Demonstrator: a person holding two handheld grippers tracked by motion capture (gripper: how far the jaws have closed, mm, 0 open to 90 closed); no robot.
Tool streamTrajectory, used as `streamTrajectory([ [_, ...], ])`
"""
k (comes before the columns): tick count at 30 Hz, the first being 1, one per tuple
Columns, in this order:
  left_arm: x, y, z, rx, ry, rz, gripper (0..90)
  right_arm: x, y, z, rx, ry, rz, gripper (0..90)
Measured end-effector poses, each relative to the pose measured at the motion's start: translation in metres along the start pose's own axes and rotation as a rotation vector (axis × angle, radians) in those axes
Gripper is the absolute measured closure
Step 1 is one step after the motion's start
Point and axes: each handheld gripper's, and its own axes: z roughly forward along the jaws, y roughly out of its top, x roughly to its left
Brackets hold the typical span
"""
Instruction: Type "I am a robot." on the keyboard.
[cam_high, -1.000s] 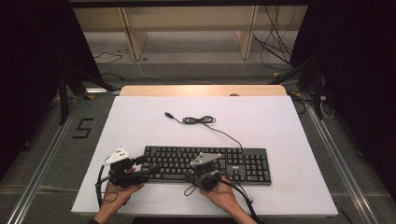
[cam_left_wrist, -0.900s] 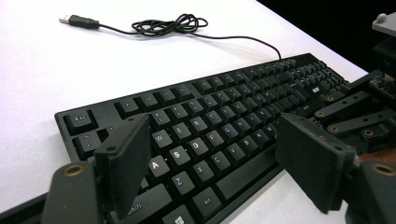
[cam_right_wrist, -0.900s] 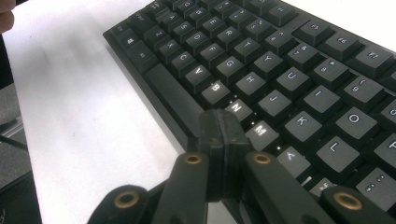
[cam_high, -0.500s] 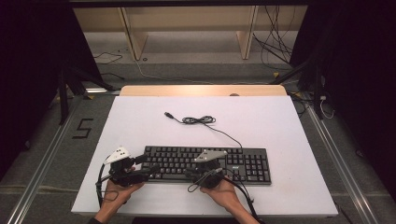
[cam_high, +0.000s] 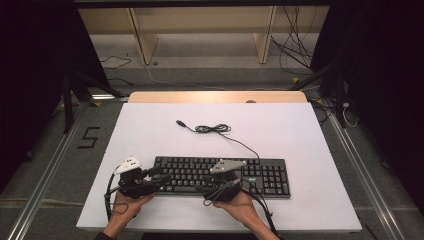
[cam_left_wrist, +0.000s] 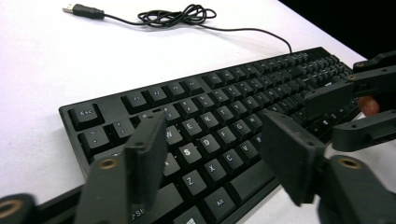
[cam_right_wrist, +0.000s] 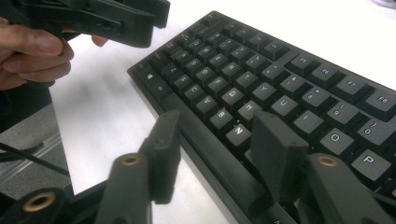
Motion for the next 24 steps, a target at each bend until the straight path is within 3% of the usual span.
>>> streamTrajectory([
  [7, 0.004, -0.001, 0.004, 0.029, 0.035, -0.018, 53.6, 0.0, 0.0, -0.002, -0.01, -0.003, -0.002, 43.9],
  [12, 0.008, -0.001, 0.007, 0.049, 0.055, -0.015, 59.7, 0.0, 0.001, -0.005, -0.023, -0.005, 0.001, 42.4],
  [18, 0.01, 0.0, 0.011, 0.073, 0.072, -0.011, 74.7, 0.0, 0.0, -0.006, -0.031, -0.005, -0.001, 39.3],
  [24, 0.012, -0.001, 0.015, 0.099, 0.088, 0.002, 81.5, 0.001, -0.001, -0.008, -0.036, -0.008, -0.01, 37.7],
])
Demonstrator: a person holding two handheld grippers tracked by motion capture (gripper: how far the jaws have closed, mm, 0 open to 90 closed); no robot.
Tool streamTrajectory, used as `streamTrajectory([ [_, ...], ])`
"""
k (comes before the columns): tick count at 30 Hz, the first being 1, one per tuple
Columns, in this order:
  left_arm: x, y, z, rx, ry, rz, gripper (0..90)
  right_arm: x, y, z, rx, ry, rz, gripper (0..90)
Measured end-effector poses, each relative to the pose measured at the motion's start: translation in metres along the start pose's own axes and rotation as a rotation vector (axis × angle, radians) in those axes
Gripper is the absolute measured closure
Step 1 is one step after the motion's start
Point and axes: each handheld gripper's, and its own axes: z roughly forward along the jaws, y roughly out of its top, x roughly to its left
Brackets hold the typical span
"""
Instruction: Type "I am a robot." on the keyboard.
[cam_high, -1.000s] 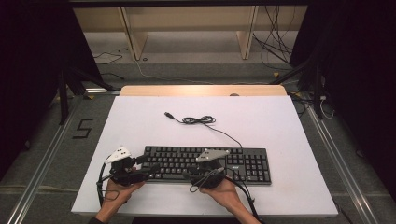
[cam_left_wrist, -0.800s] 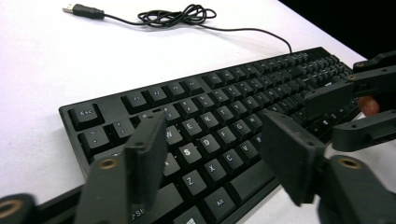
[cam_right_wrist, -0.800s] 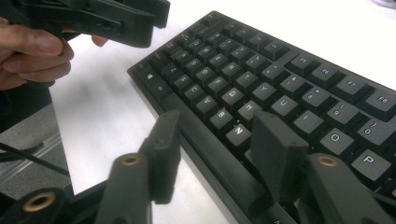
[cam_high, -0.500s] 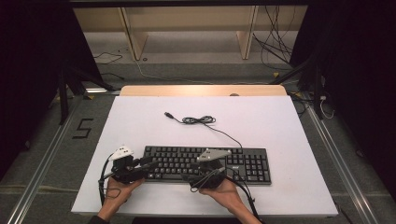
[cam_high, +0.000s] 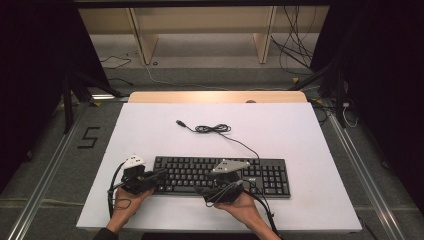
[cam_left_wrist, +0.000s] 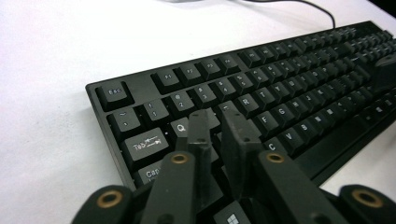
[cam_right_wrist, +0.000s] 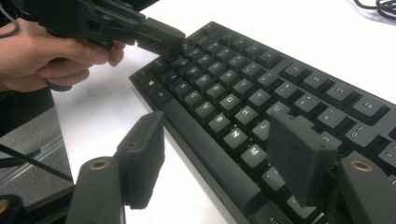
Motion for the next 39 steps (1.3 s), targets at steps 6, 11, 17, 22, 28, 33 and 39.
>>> streamTrajectory([
  [6, 0.0, 0.0, 0.003, 0.019, 0.011, 0.01, 87.6, 0.001, 0.0, -0.002, -0.005, -0.004, -0.005, 36.5],
  [11, 0.001, -0.001, 0.005, 0.029, 0.016, 0.015, 88.7, 0.001, -0.001, -0.004, -0.008, -0.009, -0.01, 36.5],
  [17, 0.0, -0.001, 0.008, 0.047, 0.02, 0.021, 88.8, 0.001, -0.001, -0.005, -0.008, -0.011, -0.006, 35.9],
  [22, 0.0, -0.001, 0.008, 0.047, 0.018, 0.019, 88.8, 0.001, -0.001, -0.005, -0.006, -0.009, -0.007, 35.4],
  [28, 0.0, -0.003, 0.011, 0.062, 0.011, 0.018, 89.0, 0.001, -0.002, -0.004, -0.006, -0.009, -0.009, 35.1],
  [33, 0.001, -0.003, 0.011, 0.061, 0.0, 0.004, 89.0, 0.002, -0.002, -0.004, -0.007, -0.011, -0.009, 34.9],
  [39, 0.0, -0.002, 0.009, 0.055, 0.006, 0.007, 86.3, 0.002, -0.001, -0.005, -0.006, -0.011, -0.007, 34.9],
])
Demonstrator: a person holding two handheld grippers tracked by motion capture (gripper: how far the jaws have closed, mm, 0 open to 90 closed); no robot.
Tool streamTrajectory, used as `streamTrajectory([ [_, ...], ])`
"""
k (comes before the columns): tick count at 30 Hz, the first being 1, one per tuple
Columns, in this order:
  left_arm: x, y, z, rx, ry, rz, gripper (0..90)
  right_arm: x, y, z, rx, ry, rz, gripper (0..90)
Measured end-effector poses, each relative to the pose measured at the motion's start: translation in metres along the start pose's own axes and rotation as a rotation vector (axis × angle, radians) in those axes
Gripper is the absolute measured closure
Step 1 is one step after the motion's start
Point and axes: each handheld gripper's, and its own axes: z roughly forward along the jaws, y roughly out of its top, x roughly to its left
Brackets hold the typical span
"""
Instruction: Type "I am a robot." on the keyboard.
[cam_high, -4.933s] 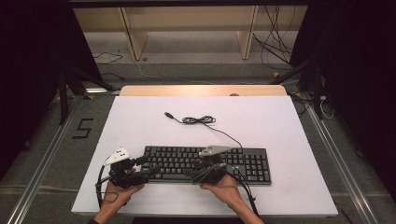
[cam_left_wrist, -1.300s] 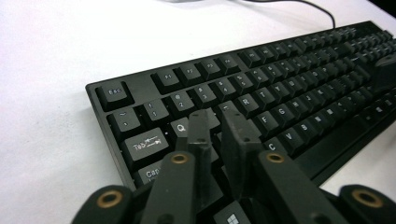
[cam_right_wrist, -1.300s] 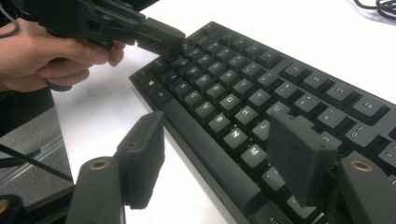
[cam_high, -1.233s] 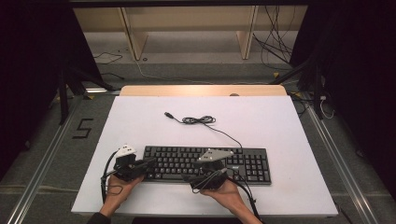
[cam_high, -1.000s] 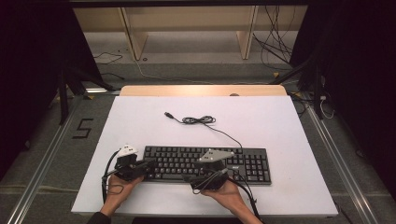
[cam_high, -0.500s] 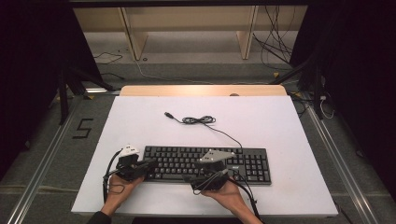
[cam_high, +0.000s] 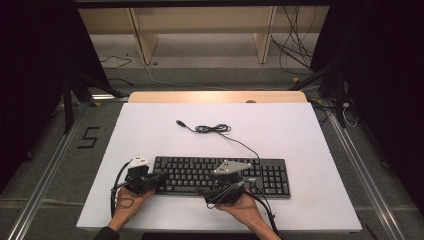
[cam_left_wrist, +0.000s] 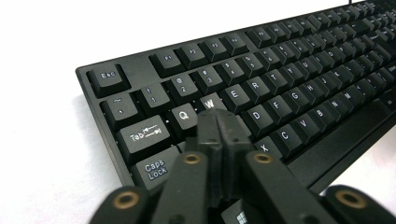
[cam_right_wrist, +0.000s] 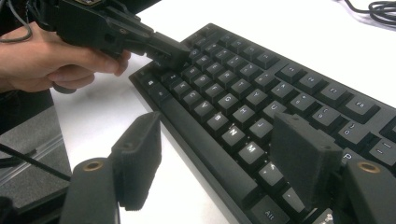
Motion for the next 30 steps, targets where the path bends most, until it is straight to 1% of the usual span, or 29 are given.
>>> streamTrajectory([
  [2, 0.0, 0.001, -0.002, -0.006, -0.002, 0.0, 83.2, 0.0, 0.0, 0.0, 0.0, 0.001, 0.002, 34.9],
  [4, 0.0, 0.001, -0.004, -0.01, -0.001, 0.003, 82.2, 0.0, 0.0, 0.0, 0.0, 0.001, 0.001, 34.9],
  [6, 0.0, 0.001, -0.006, -0.016, -0.006, -0.001, 80.8, -0.001, 0.0, 0.0, 0.001, 0.002, 0.001, 34.9],
  [7, 0.0, 0.001, -0.007, -0.023, -0.007, -0.002, 78.3, -0.001, 0.0, 0.0, 0.001, 0.002, 0.002, 35.1],
  [8, 0.0, 0.002, -0.008, -0.029, -0.008, -0.005, 78.3, -0.001, 0.0, 0.0, 0.001, 0.002, 0.002, 35.1],
  [10, -0.001, 0.002, -0.01, -0.044, -0.017, -0.009, 74.7, -0.001, 0.0, 0.0, 0.0, 0.002, 0.001, 35.6],
  [11, -0.001, 0.002, -0.011, -0.046, -0.021, -0.008, 74.7, -0.001, 0.0, 0.0, 0.0, 0.002, 0.001, 35.6],
  [12, -0.001, 0.002, -0.012, -0.048, -0.025, -0.006, 72.1, -0.001, 0.0, 0.001, 0.0, 0.003, -0.001, 36.5],
  [13, -0.001, 0.002, -0.012, -0.053, -0.033, -0.007, 72.1, -0.001, 0.0, 0.001, 0.0, 0.003, -0.001, 36.5],
  [16, -0.002, 0.002, -0.014, -0.063, -0.05, -0.009, 67.3, -0.001, -0.001, 0.003, 0.006, 0.007, -0.003, 39.1],
  [18, -0.002, 0.002, -0.014, -0.065, -0.062, -0.009, 65.9, -0.001, -0.001, 0.003, 0.007, 0.007, -0.003, 39.8],
  [23, -0.005, 0.002, -0.016, -0.083, -0.081, -0.017, 59.3, -0.001, -0.002, 0.005, 0.02, 0.008, -0.006, 47.1],
  [25, -0.006, 0.002, -0.016, -0.084, -0.082, -0.018, 55.7, -0.001, -0.002, 0.007, 0.024, 0.008, -0.005, 50.3],
  [28, -0.006, 0.002, -0.017, -0.089, -0.095, -0.019, 51.1, -0.001, -0.003, 0.008, 0.034, 0.01, -0.003, 55.0],
  [30, -0.007, 0.002, -0.018, -0.099, -0.1, -0.022, 48.2, -0.001, -0.003, 0.009, 0.038, 0.01, -0.01, 57.9],
])
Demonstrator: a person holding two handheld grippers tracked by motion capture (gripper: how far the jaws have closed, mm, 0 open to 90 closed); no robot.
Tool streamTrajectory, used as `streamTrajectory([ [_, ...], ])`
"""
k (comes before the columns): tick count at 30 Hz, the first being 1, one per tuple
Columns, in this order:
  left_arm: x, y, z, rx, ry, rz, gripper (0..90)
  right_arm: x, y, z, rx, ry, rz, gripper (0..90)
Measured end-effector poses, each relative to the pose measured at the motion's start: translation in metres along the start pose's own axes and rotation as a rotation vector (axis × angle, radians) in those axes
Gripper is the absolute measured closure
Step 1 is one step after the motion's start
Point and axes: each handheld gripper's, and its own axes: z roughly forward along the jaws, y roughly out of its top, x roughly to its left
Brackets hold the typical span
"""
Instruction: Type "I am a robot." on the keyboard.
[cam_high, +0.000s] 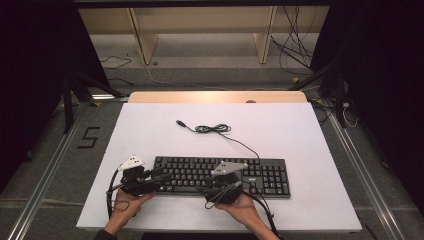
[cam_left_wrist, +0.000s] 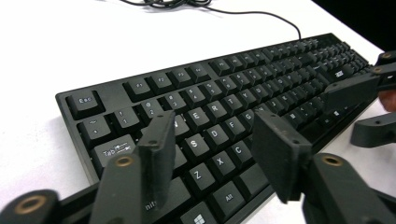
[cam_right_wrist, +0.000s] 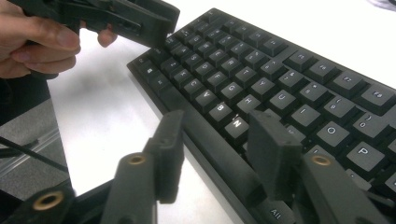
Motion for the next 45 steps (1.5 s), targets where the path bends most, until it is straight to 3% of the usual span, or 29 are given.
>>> streamTrajectory([
  [19, -0.004, 0.001, -0.008, -0.079, -0.018, 0.014, 34.7, 0.001, -0.003, 0.01, 0.046, 0.014, 0.001, 85.1],
  [45, -0.011, 0.0, -0.012, -0.097, -0.042, 0.04, 29.8, -0.001, -0.006, 0.018, 0.076, -0.023, -0.002, 89.2],
])
